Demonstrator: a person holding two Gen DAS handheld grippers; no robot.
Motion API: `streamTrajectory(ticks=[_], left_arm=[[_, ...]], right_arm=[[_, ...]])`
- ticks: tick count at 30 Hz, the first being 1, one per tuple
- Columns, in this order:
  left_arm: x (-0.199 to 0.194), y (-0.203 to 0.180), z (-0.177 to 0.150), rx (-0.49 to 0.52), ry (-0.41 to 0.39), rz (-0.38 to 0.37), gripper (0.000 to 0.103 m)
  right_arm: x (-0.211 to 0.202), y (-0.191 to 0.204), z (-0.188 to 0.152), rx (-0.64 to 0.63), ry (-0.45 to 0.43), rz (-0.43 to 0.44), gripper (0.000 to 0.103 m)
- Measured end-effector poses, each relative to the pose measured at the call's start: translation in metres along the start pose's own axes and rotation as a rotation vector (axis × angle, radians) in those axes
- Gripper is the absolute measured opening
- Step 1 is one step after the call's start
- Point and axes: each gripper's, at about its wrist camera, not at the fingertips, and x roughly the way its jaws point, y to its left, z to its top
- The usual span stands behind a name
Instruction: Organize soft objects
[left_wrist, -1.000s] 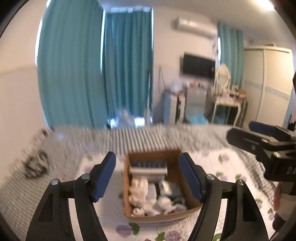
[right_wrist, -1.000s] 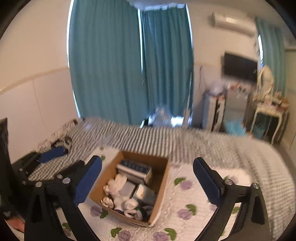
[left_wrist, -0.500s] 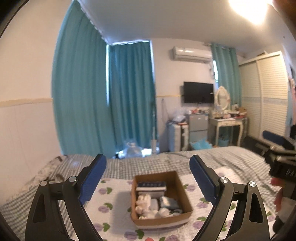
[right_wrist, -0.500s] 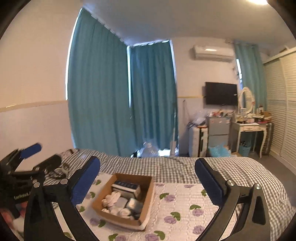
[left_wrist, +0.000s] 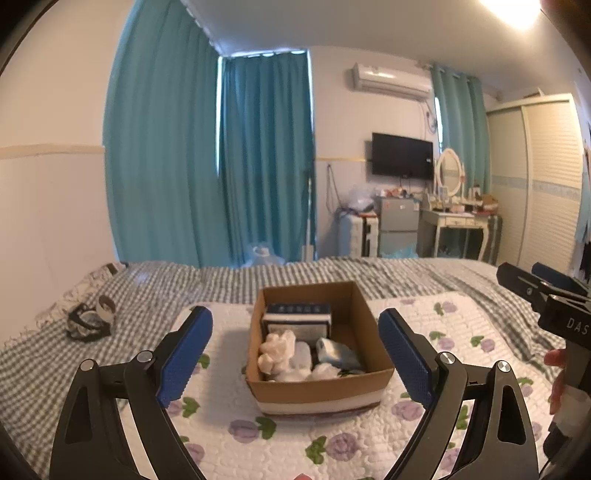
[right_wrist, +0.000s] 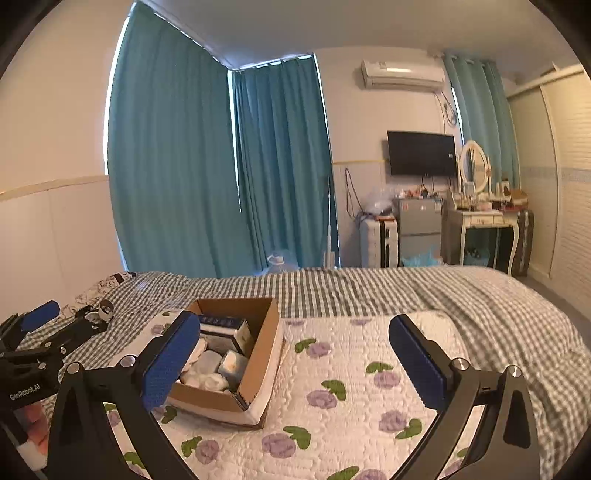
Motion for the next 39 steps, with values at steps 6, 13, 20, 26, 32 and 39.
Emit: streamTrajectory(ticks=[6, 13, 20, 26, 32, 39], left_arm=[[0.002, -0.003, -0.003, 0.004, 0.011, -0.005, 0.093], [0.002, -0.003, -0.003, -0.007, 0.019, -0.013, 0.093], [0.002, -0.003, -0.003, -0.005, 0.022, -0.008, 0.093], [0.002, -0.006, -0.004, -0.005, 0.034, -0.019, 0.093], [0.003, -0.008, -0.005, 0.003, 0.043, -0.027, 0.093], [0.002, -0.011, -0.004, 0.012, 0.04, -0.025, 0.093]], right_arm=[[0.009, -0.001, -0.008, -0.006, 0.027, 0.003, 0.103], [0.007, 0.002, -0.01, -0.013, 0.027, 0.024, 0.103], [0.005, 0.011, -0.011, -0.026, 0.024, 0.039, 0.103], [0.007, 0.014, -0.013, -0.03, 0.038, 0.043, 0.103], [0.006, 0.018, -0.013, -0.039, 0.034, 0.046, 0.103], [0.007, 0.019, -0.014, -0.04, 0.037, 0.045, 0.103]])
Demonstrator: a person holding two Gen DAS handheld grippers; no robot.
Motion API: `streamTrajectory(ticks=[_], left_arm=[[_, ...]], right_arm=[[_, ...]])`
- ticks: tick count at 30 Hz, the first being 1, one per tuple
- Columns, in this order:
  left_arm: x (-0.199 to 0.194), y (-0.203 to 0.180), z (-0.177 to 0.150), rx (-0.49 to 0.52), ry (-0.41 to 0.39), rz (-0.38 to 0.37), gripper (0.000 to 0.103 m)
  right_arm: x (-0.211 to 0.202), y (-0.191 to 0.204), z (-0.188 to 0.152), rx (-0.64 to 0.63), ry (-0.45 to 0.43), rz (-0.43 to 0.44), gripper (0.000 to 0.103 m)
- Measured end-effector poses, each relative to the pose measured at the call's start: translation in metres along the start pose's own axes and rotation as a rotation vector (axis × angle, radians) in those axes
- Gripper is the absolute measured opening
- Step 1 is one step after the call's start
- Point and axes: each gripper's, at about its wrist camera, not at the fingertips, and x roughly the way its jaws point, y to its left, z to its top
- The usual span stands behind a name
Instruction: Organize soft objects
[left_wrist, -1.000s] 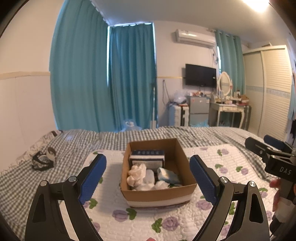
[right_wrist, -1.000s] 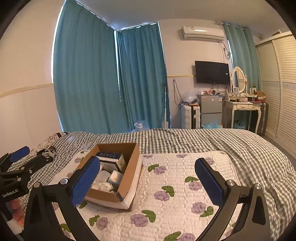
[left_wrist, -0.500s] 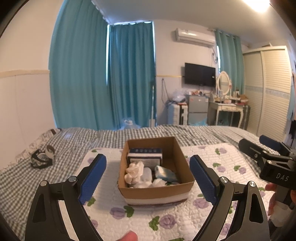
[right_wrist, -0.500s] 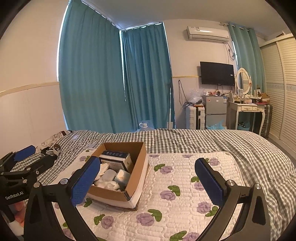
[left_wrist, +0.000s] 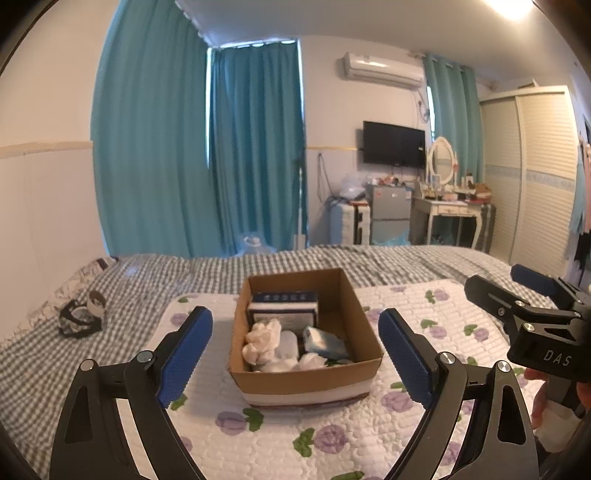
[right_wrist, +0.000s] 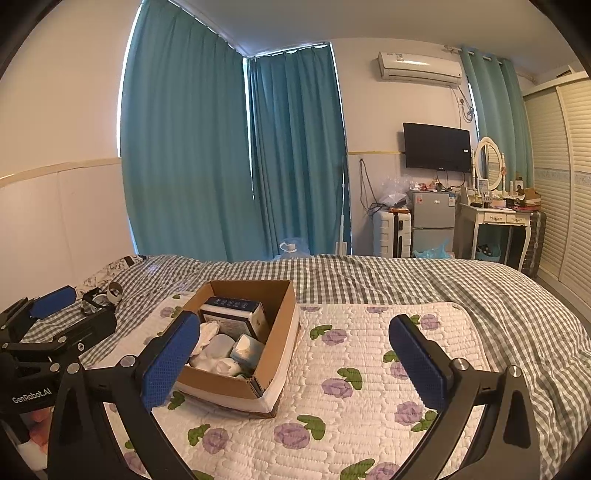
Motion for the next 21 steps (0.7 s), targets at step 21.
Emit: streamTrajectory(ticks=[21], left_arm=[[0.0002, 0.0011, -0.0004, 0.002, 0.006, 0.008, 0.093]], right_arm=[[0.0043, -0.0048, -0.0004, 0.026, 0.014, 0.016, 0.103]])
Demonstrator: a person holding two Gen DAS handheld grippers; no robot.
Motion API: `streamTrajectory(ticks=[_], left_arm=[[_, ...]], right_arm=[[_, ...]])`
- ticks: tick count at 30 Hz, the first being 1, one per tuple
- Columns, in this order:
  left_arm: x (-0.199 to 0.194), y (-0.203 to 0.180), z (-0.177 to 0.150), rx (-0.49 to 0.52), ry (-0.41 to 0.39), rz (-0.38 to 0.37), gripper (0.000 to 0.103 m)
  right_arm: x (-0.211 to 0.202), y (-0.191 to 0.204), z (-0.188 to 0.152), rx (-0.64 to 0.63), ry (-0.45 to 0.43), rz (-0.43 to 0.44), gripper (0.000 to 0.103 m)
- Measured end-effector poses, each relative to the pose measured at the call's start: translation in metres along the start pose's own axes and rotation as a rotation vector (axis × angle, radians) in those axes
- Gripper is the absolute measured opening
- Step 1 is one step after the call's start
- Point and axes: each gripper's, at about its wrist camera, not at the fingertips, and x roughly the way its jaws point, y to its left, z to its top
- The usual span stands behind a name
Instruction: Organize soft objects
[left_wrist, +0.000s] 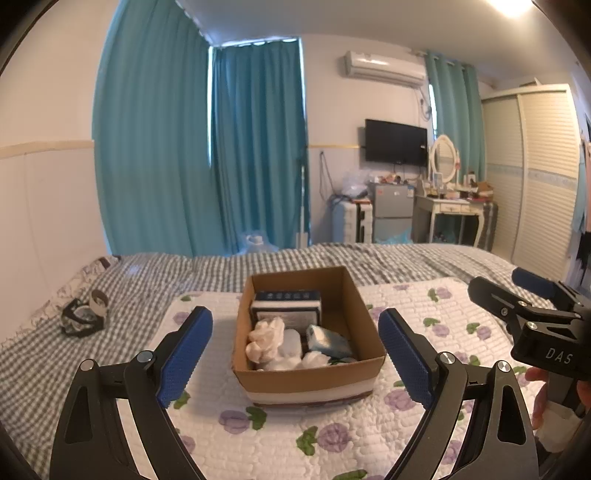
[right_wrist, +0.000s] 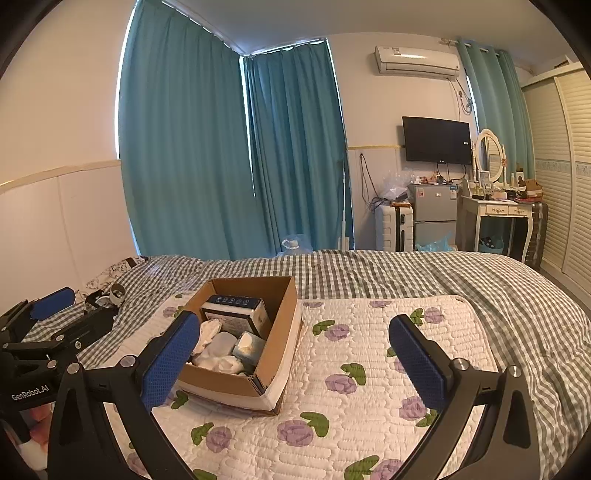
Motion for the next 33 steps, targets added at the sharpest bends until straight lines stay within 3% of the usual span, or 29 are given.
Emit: streamTrajectory(ticks=[33], left_arm=[[-0.0003, 0.0023, -0.003, 0.011, 0.001, 0.023, 0.093]], right_arm=[[0.0034, 0.0014, -0.0073, -0.005, 0.005, 0.001, 0.103]])
